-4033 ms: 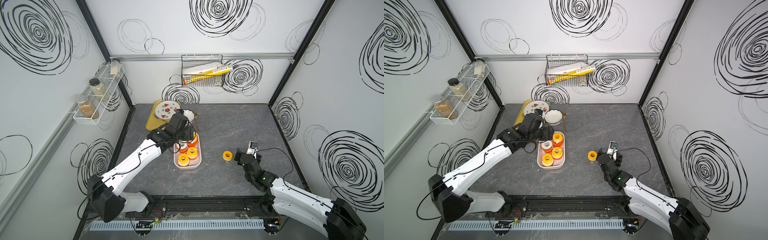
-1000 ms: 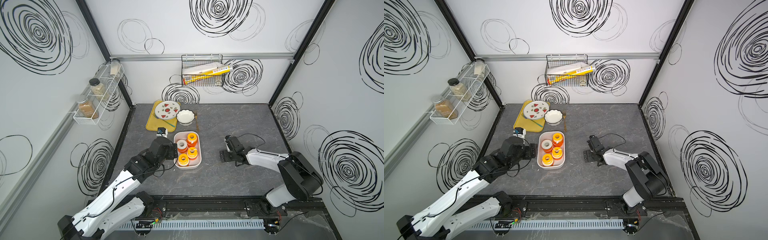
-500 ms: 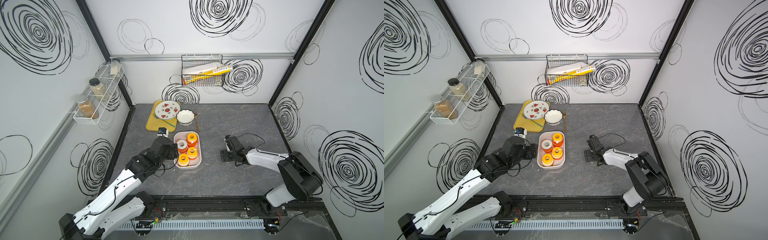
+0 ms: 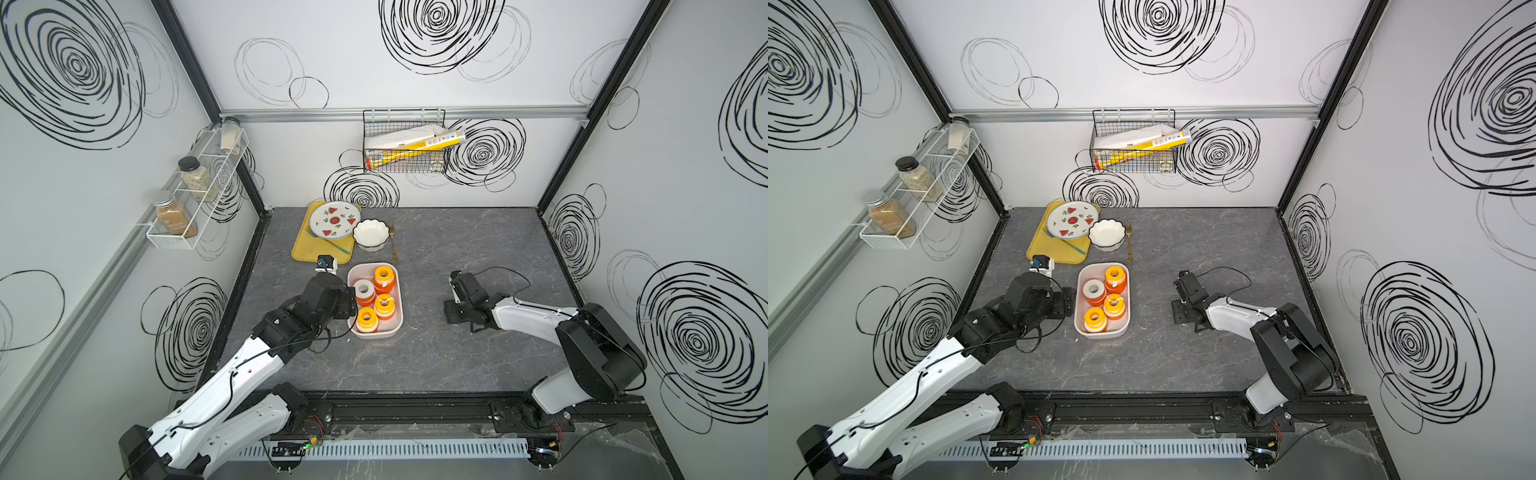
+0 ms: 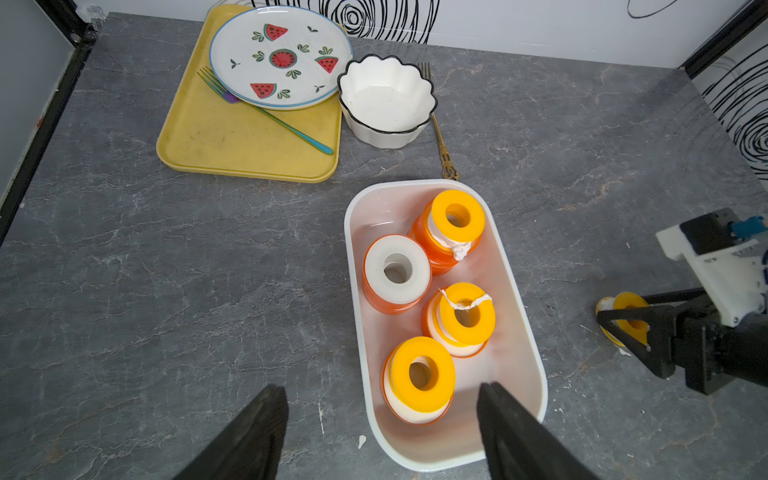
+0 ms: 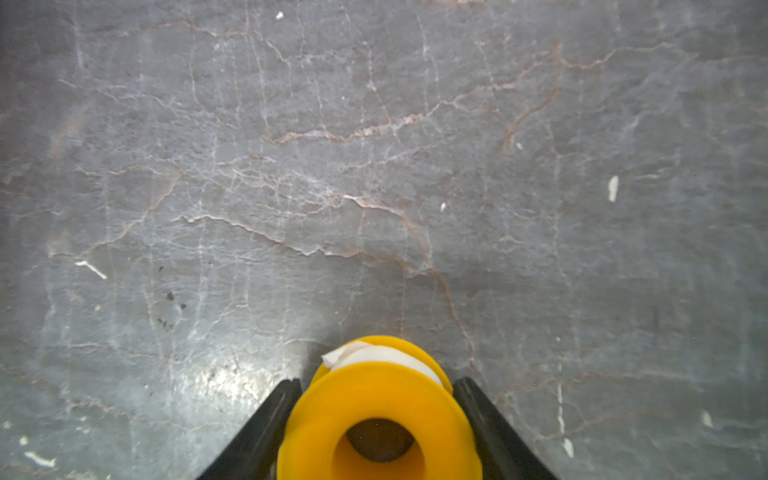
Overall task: Put the sealing tape into the storage box
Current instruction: Pick up the sealing tape at the center of the board.
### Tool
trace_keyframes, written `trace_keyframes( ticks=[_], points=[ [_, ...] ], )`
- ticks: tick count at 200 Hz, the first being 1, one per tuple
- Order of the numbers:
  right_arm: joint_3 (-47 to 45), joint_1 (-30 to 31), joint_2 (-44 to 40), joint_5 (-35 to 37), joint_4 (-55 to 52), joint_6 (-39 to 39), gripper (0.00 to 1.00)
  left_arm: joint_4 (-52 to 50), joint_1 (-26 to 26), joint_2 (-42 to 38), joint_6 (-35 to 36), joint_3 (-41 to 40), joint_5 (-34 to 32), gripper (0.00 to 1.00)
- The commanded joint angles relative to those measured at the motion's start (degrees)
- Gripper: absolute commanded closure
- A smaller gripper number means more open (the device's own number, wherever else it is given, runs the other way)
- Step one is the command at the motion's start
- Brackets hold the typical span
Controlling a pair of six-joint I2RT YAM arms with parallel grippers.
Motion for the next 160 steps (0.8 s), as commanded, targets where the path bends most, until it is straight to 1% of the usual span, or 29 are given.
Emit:
trace_keyframes(
  ticks=[1, 29, 100, 131, 160],
  points=[
    [1.4, -0.2, -2.3, -1.2, -2.4, 0.2, 0.42, 2.0, 0.3, 0.1, -0.1, -0.3, 0.3, 0.21],
    [1.8, -0.2, -3.7, -2.2, -3.2, 0.2, 0.43, 2.0, 0.3, 0.0, -0.1, -0.3, 0.2, 0.21],
    [5.1, 0.3, -6.5, -8.1, -5.7, 0.4, 0.46, 1.8, 0.3, -1.1, -0.5, -0.1, -1.1, 0.21],
    [9.4, 2.5, -6.9, -9.0, -7.7, 0.8, 0.46, 1.6, 0.3, -1.7, -0.8, -0.1, -2.0, 0.21],
    [15.5, 6.3, -5.1, -8.1, -9.7, 1.3, 0.46, 1.4, 0.4, -2.2, -1.1, 0.0, -2.8, 0.21]
  ],
)
